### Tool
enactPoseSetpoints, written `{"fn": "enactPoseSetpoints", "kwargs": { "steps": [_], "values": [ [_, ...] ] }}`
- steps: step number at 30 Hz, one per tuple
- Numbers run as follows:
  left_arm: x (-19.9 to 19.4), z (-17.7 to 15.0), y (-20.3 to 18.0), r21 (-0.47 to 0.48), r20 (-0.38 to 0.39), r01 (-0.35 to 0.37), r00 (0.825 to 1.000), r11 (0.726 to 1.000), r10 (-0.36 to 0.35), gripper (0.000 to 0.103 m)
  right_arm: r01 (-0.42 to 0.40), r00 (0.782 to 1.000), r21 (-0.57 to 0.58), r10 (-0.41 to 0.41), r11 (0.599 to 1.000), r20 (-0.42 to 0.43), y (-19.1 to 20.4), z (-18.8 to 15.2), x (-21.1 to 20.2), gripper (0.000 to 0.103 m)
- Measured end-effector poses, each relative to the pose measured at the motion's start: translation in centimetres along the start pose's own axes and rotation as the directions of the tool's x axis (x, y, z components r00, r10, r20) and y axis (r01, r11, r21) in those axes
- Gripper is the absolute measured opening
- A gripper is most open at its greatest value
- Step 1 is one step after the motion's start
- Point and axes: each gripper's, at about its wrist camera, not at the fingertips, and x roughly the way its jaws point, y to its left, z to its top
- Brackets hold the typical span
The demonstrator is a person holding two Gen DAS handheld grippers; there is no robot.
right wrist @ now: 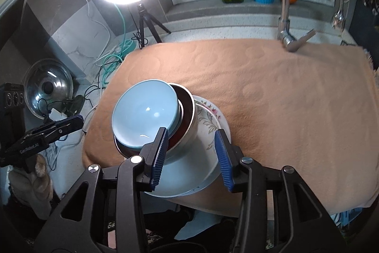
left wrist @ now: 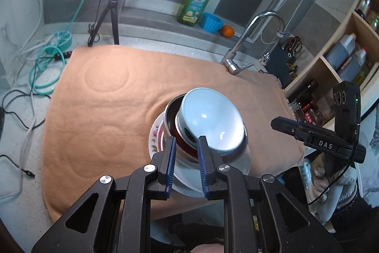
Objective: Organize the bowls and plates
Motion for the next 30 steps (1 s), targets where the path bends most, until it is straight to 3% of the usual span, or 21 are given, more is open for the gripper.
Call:
{"fn": "enactPoseSetpoints", "kwargs": {
  "steps": [4, 8, 10, 17, 30],
  "values": [
    [-0.8, -0.5, -1.3, 0.049, 0.023, -0.034, 0.999, 0.998, 0.033, 0.043, 0.056, 0.996, -0.024, -0.054, 0.998, 0.076, 0.9, -0.5, -2.1, 0.066],
    [-1.9, -0.9, -2.2, 0.069, 0.056, -0.058, 0.997, 0.996, 0.055, 0.058, 0.109, 0.987, -0.05, -0.102, 0.993, 0.123, 1.9, -0.9, -3.5, 0.079],
    [-2.3, -1.0, -2.5, 0.076, 0.079, -0.073, 0.995, 0.994, 0.067, 0.066, 0.123, 0.983, -0.046, -0.116, 0.991, 0.139, 2.3, -1.2, -4.0, 0.08],
    [-2.8, -1.8, -3.9, 0.11, 0.103, -0.102, 0.99, 0.989, 0.091, 0.074, 0.178, 0.973, -0.055, -0.167, 0.983, 0.159, 3.2, -1.6, -4.7, 0.081],
    [-2.9, -1.7, -4.0, 0.085, 0.112, -0.15, 0.984, 0.985, 0.14, 0.074, 0.217, 0.958, -0.046, -0.204, 0.975, 0.2, 3.2, -2.0, -5.3, 0.081]
  ]
}}
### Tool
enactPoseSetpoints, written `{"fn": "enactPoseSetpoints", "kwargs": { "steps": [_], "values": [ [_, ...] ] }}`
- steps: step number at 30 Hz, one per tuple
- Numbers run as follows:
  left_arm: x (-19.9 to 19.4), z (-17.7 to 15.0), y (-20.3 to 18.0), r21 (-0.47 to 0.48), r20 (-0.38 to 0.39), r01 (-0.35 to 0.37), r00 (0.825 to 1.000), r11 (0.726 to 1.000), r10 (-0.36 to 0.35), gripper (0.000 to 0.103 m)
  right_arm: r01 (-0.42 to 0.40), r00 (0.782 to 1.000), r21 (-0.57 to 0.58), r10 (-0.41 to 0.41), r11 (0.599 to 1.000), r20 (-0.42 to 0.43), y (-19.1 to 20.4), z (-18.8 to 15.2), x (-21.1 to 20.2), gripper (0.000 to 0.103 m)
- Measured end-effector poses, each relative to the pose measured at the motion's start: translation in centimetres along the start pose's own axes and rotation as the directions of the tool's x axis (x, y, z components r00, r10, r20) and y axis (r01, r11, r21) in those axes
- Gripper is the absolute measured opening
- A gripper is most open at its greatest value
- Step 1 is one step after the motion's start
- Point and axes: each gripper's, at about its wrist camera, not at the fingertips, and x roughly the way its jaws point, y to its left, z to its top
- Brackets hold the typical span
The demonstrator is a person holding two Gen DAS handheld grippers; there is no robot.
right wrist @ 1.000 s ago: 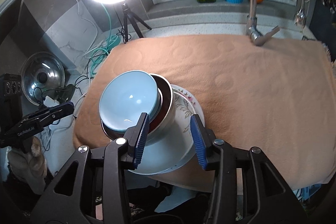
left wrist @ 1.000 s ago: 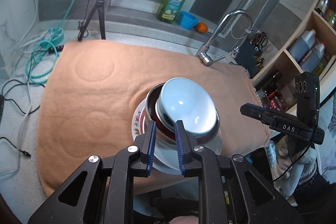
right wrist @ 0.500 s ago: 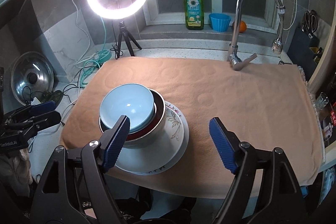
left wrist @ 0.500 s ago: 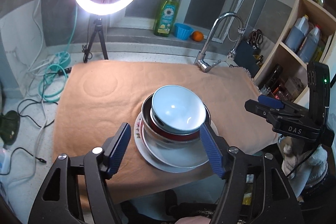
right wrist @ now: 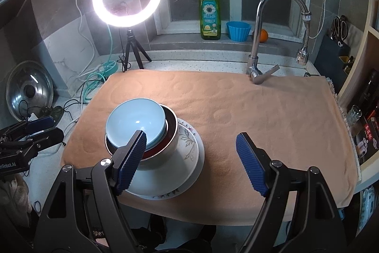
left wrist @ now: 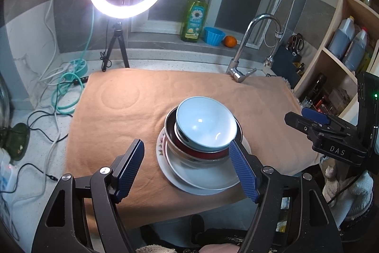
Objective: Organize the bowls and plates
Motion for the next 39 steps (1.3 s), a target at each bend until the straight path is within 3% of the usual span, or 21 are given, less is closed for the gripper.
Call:
{"fn": "enactPoseSetpoints", "kwargs": {
  "steps": [39],
  "values": [
    [0.49, 0.39, 0.02, -0.022, -0.007, 0.012, 1.0, 1.0, -0.012, 0.074, -0.003, 1.0, -0.032, 0.003, 0.999, -0.006, 1.0, 0.42, 0.69, 0.081]
  ]
}}
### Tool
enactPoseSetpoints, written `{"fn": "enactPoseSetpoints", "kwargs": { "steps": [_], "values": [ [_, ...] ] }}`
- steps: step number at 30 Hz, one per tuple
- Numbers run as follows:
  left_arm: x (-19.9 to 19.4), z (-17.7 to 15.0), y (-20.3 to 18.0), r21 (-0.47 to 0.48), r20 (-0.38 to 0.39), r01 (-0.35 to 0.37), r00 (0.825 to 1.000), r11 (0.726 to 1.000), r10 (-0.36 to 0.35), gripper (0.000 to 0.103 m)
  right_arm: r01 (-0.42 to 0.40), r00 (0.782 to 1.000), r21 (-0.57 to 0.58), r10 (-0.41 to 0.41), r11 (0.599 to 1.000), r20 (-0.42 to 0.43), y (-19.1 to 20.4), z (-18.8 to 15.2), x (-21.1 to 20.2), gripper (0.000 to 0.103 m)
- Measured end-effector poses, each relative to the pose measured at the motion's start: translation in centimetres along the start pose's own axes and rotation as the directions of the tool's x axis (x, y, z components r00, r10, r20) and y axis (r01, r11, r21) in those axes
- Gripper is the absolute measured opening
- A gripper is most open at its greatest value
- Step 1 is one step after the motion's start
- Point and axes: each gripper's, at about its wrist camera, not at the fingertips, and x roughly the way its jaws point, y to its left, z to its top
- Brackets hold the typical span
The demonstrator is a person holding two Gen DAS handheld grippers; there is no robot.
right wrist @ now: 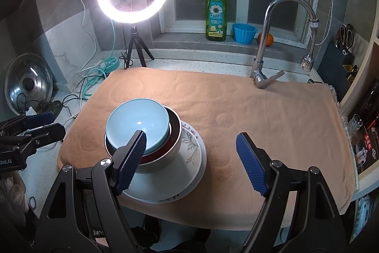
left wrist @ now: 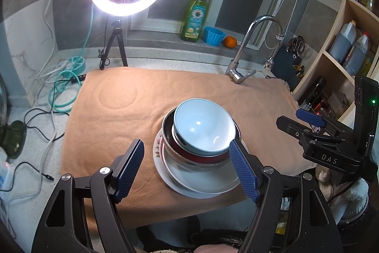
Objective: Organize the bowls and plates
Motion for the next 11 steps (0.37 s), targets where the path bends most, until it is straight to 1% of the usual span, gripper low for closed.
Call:
{"fn": "enactPoseSetpoints", "kwargs": {
  "steps": [6, 7, 9, 11],
  "values": [
    [0.78, 0.16, 0.36, -0.02, -0.024, 0.006, 1.0, 1.0, -0.007, 0.074, 0.001, 1.0, -0.006, -0.001, 1.0, -0.003, -0.07, 0.18, 0.43, 0.081],
    [0.76, 0.14, 0.29, -0.016, -0.018, 0.012, 1.0, 1.0, -0.012, 0.074, 0.001, 1.0, -0.006, -0.001, 1.0, -0.003, -0.12, 0.13, 0.46, 0.081],
    [0.5, 0.17, 0.12, 0.0, 0.009, 0.002, 1.0, 1.0, -0.002, 0.074, -0.001, 1.0, -0.009, 0.001, 1.0, -0.004, -0.23, 0.16, 0.71, 0.081],
    [0.45, 0.41, 0.19, 0.003, 0.018, -0.002, 1.0, 1.0, 0.002, 0.074, -0.002, 1.0, -0.009, 0.002, 1.0, -0.009, -0.32, 0.19, 0.94, 0.081]
  ]
}}
